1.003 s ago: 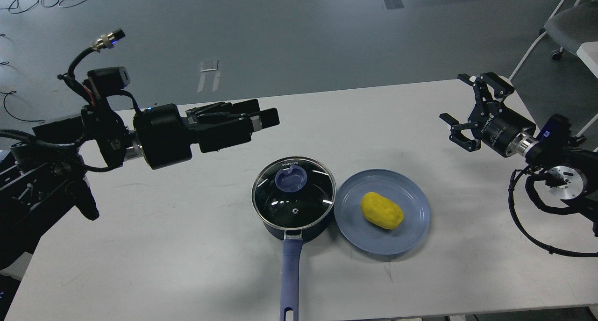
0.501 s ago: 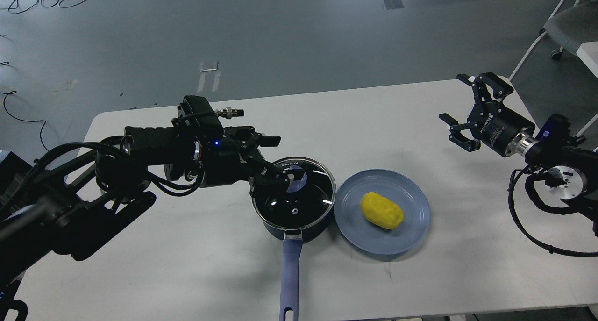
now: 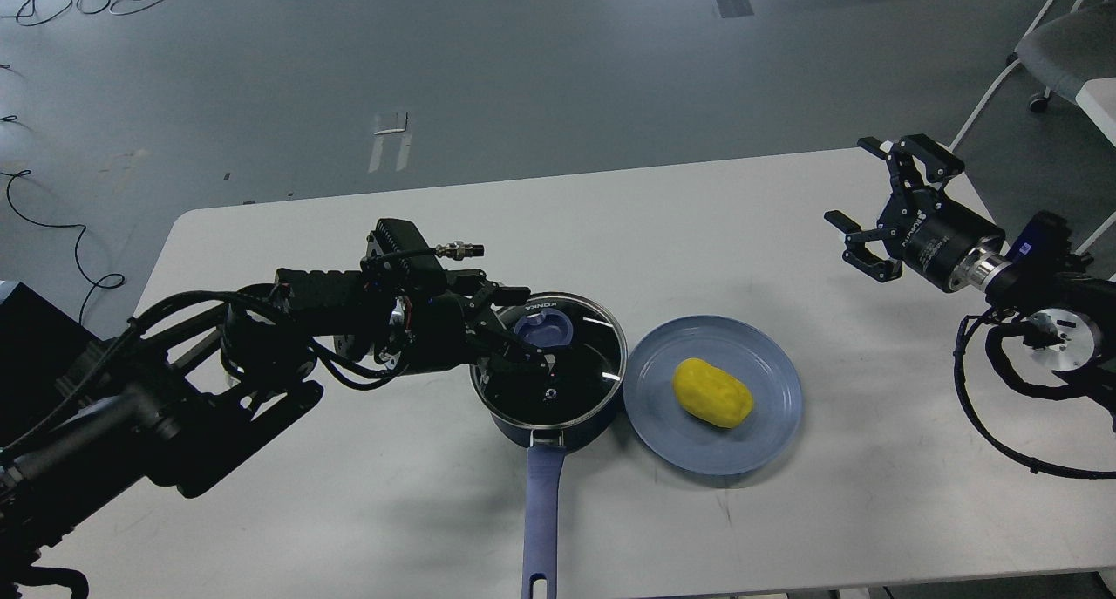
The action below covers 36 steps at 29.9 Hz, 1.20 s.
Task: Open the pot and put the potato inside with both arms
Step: 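Close the left gripper on the lid knob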
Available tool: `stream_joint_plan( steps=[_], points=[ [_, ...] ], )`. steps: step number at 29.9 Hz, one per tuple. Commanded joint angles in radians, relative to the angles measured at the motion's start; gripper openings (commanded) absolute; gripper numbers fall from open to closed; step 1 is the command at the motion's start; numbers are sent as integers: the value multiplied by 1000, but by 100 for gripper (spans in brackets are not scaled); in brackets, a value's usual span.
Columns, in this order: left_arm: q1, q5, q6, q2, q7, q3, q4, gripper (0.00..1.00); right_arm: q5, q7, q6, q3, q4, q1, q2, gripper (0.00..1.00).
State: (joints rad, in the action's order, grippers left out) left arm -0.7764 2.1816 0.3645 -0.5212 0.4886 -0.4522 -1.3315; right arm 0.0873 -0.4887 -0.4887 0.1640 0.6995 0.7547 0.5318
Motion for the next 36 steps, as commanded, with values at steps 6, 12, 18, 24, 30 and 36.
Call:
stream_joint_plan(
  steps=[6,12,18,24,30,36],
  points=[
    [8,0,-2,4,0,0,0,95,0,0,0,-1,0,0,-1,99],
    [19,0,-10,7,0,0,2,90,0,0,0,-1,0,-6,-1,99],
    [19,0,-18,7,0,0,0,79,0,0,0,-1,0,-9,-1,99],
    [11,0,-18,7,0,0,-1,44,0,0,0,-1,0,-9,-1,99],
    [3,0,-19,-5,0,-2,-21,41,0,0,0,-1,0,-9,-1,99],
    [-44,-2,-9,-81,0,-2,-87,42,0,0,0,0,0,-9,-1,99]
  ],
)
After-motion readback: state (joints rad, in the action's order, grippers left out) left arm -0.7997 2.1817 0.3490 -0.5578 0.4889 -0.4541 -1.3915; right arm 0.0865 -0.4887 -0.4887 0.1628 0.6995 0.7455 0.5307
